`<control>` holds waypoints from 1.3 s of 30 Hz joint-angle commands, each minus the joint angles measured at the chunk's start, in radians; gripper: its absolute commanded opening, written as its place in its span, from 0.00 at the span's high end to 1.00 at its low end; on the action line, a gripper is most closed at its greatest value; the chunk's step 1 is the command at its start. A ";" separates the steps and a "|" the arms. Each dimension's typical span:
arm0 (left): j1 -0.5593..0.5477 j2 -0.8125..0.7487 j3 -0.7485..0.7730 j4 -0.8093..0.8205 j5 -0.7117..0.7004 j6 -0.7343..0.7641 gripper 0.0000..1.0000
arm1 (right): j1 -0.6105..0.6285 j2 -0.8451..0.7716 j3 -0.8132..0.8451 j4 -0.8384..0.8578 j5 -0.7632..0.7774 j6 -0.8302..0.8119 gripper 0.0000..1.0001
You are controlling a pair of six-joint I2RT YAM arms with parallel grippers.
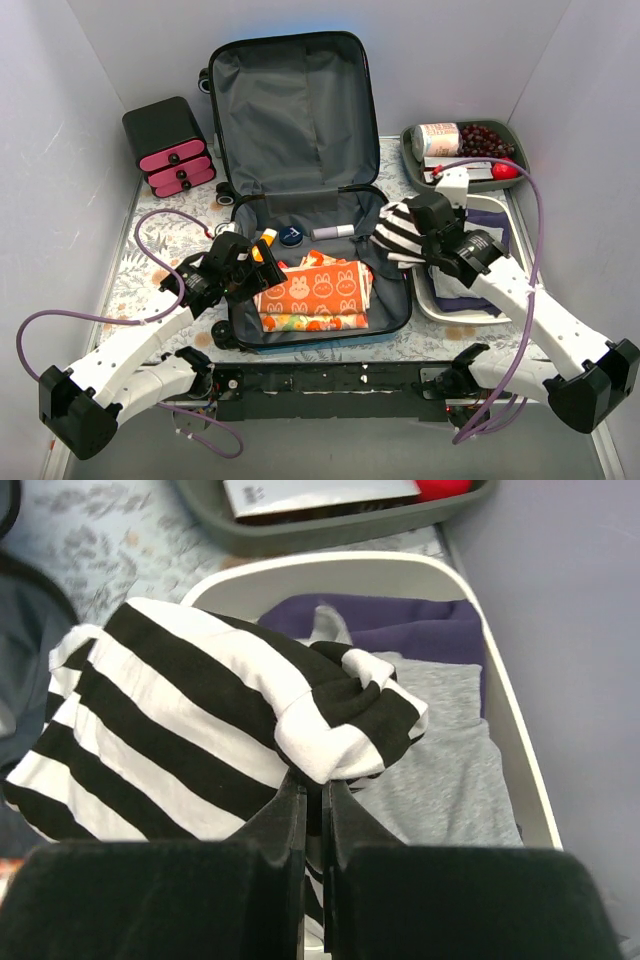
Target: Open, take out, and arrange the luggage
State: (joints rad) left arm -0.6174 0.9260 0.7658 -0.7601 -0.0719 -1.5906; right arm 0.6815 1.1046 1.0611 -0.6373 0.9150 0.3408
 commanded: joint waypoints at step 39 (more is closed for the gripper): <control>-0.002 0.091 0.069 0.033 -0.009 0.052 0.02 | -0.240 -0.293 -0.231 -0.337 -0.051 0.428 0.38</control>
State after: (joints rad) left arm -0.6174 1.0161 0.7986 -0.7464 -0.0879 -1.5490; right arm 0.4454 0.8433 0.8097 -0.9531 0.8917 0.8337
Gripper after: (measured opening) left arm 0.982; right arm 0.470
